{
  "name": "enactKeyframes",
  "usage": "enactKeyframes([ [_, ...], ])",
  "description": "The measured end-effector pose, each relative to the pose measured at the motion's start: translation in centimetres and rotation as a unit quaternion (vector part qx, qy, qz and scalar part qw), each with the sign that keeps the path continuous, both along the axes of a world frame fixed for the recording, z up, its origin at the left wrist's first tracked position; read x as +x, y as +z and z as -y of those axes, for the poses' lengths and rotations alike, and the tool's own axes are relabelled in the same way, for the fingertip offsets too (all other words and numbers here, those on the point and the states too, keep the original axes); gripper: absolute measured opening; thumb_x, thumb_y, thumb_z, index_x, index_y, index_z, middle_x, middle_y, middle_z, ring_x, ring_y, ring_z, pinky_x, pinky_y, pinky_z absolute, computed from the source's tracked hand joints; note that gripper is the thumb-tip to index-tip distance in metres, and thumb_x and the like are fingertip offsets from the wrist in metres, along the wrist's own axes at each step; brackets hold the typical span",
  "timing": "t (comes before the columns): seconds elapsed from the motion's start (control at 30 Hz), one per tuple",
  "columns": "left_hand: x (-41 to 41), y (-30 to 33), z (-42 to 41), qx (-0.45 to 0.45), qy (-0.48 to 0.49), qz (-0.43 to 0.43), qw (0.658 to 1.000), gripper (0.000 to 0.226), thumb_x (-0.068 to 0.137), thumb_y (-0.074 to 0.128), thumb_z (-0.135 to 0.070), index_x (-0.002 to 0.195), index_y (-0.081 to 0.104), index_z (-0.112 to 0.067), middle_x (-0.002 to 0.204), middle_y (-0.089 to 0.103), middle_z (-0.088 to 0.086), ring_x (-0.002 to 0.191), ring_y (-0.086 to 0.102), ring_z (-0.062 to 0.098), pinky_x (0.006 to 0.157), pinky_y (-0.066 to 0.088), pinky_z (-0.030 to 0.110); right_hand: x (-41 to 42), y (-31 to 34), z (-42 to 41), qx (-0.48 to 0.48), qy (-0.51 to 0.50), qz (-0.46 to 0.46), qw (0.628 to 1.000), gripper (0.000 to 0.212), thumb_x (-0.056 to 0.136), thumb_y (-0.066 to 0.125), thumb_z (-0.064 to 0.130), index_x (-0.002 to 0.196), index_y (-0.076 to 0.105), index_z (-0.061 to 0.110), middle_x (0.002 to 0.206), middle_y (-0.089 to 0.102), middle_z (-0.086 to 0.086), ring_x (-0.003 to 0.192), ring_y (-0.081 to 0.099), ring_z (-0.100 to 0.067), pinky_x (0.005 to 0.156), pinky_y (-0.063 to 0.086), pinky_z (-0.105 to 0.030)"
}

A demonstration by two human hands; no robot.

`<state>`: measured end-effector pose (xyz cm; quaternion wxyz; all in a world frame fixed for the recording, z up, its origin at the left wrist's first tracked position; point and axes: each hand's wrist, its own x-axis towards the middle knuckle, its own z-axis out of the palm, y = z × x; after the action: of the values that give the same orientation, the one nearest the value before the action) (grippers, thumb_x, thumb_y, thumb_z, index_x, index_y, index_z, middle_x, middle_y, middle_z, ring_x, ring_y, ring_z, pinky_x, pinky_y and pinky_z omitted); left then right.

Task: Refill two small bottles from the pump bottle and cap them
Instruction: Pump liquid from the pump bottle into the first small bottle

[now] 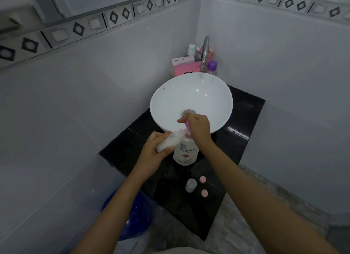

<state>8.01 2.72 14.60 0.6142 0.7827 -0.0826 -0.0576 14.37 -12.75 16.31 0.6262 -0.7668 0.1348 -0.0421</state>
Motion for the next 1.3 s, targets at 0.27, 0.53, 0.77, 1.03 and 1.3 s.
enactKeyframes([
  [0.27, -0.9, -0.4, -0.3, 0.008, 0.022, -0.004, 1.000, 0.047, 0.088, 0.061, -0.015, 0.132, 0.049, -0.023, 0.108, 0.048, -0.002, 0.091, 0.050, -0.016, 0.077, 0.043, 0.001, -0.1, 0.2, 0.4, 0.000, 0.031, 0.039, 0.999, 0.034, 0.092, 0.056, 0.033, 0.082, 0.074, 0.006, 0.086, 0.074, -0.007, 0.089, 0.067, -0.015, 0.085, 0.049, -0.026],
  [0.53, -1.9, -1.3, 0.4, -0.032, 0.052, -0.035, 0.998, 0.034, 0.088, 0.062, -0.019, 0.113, 0.053, -0.039, 0.113, 0.054, -0.009, 0.098, 0.055, -0.002, 0.073, 0.047, 0.012, -1.1, 1.3, 1.8, -0.029, 0.056, 0.075, 0.995, 0.031, 0.090, 0.061, 0.029, 0.086, 0.071, 0.000, 0.087, 0.072, -0.015, 0.079, 0.062, -0.015, 0.080, 0.049, -0.027],
  [0.77, -2.8, -2.4, 1.0, -0.010, 0.054, -0.056, 0.997, 0.036, 0.086, 0.064, -0.017, 0.119, 0.053, -0.026, 0.109, 0.055, -0.014, 0.096, 0.055, 0.002, 0.066, 0.048, 0.010, -2.6, 0.8, 3.3, -0.035, 0.048, 0.087, 0.994, 0.016, 0.090, 0.061, 0.022, 0.087, 0.070, 0.010, 0.080, 0.067, 0.011, 0.073, 0.060, 0.006, 0.071, 0.045, -0.006],
  [1.03, -4.0, -6.9, 1.2, 0.080, 0.025, -0.097, 0.992, 0.038, 0.076, 0.074, -0.010, 0.108, 0.057, -0.020, 0.105, 0.061, -0.005, 0.097, 0.059, 0.008, 0.084, 0.049, 0.023, -2.6, 0.6, 3.1, -0.061, 0.077, 0.083, 0.992, 0.022, 0.092, 0.058, 0.023, 0.089, 0.070, 0.005, 0.073, 0.066, 0.012, 0.070, 0.058, 0.009, 0.069, 0.042, -0.006],
  [1.3, -4.9, -11.9, 1.2, 0.173, -0.028, -0.119, 0.977, 0.029, 0.075, 0.074, -0.011, 0.096, 0.056, -0.020, 0.097, 0.065, -0.002, 0.095, 0.062, 0.012, 0.091, 0.053, 0.035, -2.2, 0.6, 2.4, -0.047, 0.077, 0.074, 0.993, 0.028, 0.092, 0.055, 0.020, 0.082, 0.069, -0.001, 0.064, 0.065, 0.013, 0.064, 0.057, 0.009, 0.066, 0.042, -0.006],
])
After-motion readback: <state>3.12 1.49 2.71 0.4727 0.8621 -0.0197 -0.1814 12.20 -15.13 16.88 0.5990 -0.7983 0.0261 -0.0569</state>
